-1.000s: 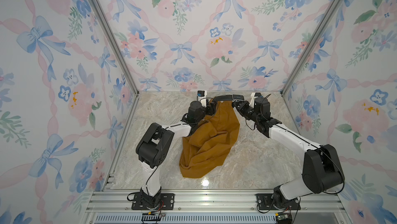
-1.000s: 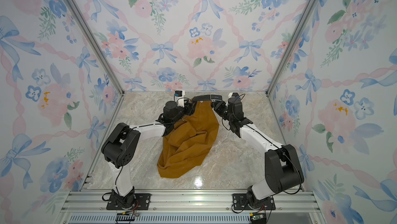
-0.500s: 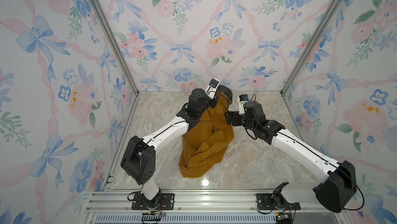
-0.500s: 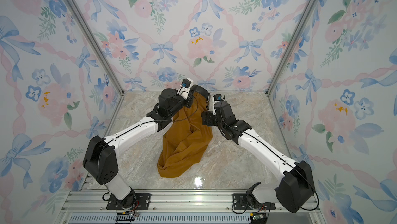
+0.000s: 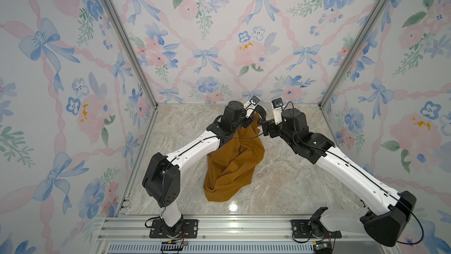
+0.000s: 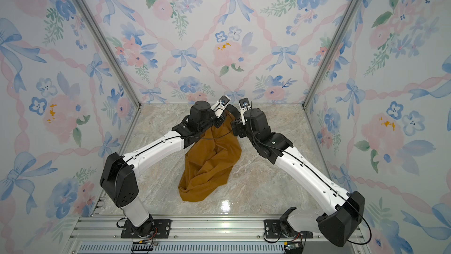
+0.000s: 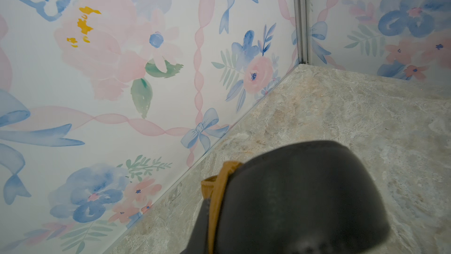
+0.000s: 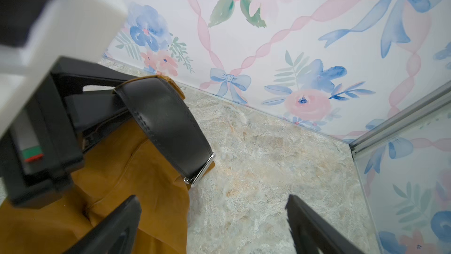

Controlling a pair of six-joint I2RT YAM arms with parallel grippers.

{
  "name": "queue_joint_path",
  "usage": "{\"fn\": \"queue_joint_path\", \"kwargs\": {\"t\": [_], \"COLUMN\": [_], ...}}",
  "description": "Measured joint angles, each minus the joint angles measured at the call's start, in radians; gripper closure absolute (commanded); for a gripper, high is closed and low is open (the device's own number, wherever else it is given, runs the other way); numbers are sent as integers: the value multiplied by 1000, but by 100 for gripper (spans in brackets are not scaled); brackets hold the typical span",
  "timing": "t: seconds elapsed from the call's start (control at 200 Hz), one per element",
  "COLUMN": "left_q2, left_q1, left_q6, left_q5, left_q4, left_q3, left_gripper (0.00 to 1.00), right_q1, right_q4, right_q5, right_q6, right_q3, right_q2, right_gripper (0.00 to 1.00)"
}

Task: Remove the belt from the trousers

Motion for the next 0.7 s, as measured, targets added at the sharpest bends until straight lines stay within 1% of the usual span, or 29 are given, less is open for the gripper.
{"fn": "queue_joint_path", "kwargs": {"t": [0.105, 0.175, 0.24, 0.31, 0.34, 0.395, 0.475, 0.5, 0.55, 0.595, 0.675, 0.7], "left_q2": [0, 0, 0, 0, 0, 0, 0, -2, -7, -15, -29, -33], "left_q1": [0, 8, 16, 23, 26, 30, 33, 36, 47, 60, 86, 95], "left_q6": [-25, -50, -77, -105, -114, -126, -124, -125, -127, -135, -139, -142], "left_q5": [22, 24, 27, 29, 29, 36, 68, 82, 117, 152, 211, 229], "left_q4": [0, -3, -3, -3, -3, -3, -2, -1, 2, 4, 0, 0], "left_q3": [0, 0, 0, 0, 0, -2, -10, -14, -23, -34, -51, -56], "left_gripper": [100, 100, 100, 100, 100, 100, 100, 100, 100, 100, 100, 100], "right_q1": [19, 22, 22, 18, 14, 4, -13, -18, -27, -28, -29, -31], "right_q4": [0, -9, -4, 13, 26, 63, 123, 140, 171, 200, 235, 241], "right_q5": [0, 11, 24, 41, 48, 57, 55, 51, 35, 14, -18, -26], "right_q6": [-66, -97, -113, -124, -123, -123, -122, -123, -122, -132, -157, -161], "right_q3": [64, 95, 118, 137, 141, 144, 148, 148, 149, 150, 154, 158], "right_q2": [73, 107, 136, 168, 180, 200, 228, 236, 253, 267, 291, 302], "right_gripper": [1, 5, 19, 37, 42, 46, 44, 40, 26, 19, 18, 20]}}
